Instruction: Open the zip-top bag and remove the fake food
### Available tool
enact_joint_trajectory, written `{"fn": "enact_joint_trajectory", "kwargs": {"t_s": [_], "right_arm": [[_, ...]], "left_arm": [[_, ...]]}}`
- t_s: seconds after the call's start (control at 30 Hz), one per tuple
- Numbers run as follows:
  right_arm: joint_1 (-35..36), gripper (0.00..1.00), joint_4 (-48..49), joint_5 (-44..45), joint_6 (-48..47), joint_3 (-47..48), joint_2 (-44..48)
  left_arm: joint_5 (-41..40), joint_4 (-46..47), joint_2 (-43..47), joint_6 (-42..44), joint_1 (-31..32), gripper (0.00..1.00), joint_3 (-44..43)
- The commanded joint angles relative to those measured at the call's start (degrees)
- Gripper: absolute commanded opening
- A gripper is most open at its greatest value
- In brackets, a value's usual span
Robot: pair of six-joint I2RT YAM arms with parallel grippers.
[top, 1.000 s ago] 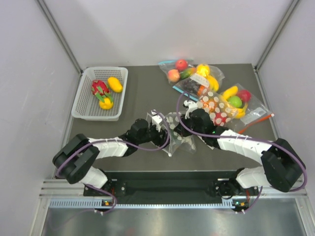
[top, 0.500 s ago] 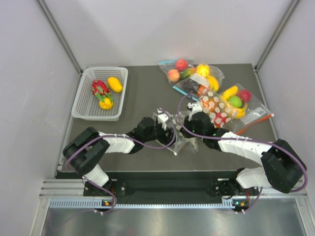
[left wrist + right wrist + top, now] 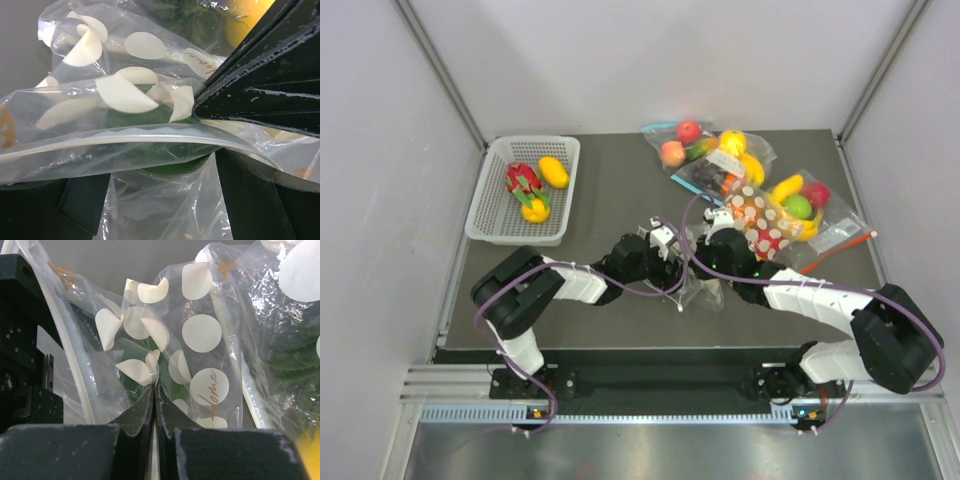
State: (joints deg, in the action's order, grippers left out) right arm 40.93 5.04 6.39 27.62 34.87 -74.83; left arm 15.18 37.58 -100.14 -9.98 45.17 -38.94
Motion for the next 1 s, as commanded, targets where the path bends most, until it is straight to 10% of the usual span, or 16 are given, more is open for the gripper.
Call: {"fn": "enact_joint_trajectory", "kwargs": {"t_s": [0.0,0.23,0.43,0.7,0.97], "right_arm": [[-0.41,0.0,-2.58,-0.41,0.07,-1.56,0.65],[-0.41,0.0,-1.0,-2.7,0.59,-2.18,-0.84],[-0.41,0.0,-0.99,-3.06,0.69,-2.35,-0.76],[-0.76,0.0,-4.33,-0.42,-0.37,-0.69,2.75],[-3.75,0.0,-6.88,0.37,-1.69,-0.24,4.87]], "left_arm": [[0.55,3.28,-2.6,0.93,0.36,0.85,-2.45],[1.78,6.97,-4.98,-0.39,0.8,0.85,-3.42],[3.01,9.26,-5.16,-0.57,0.8,0.51,-3.08],[1.78,10.58,4.24,-0.04,0.8,0.3,5.62],[-0.15,2.77,17.51,0.66,0.8,0.28,10.89]]}}
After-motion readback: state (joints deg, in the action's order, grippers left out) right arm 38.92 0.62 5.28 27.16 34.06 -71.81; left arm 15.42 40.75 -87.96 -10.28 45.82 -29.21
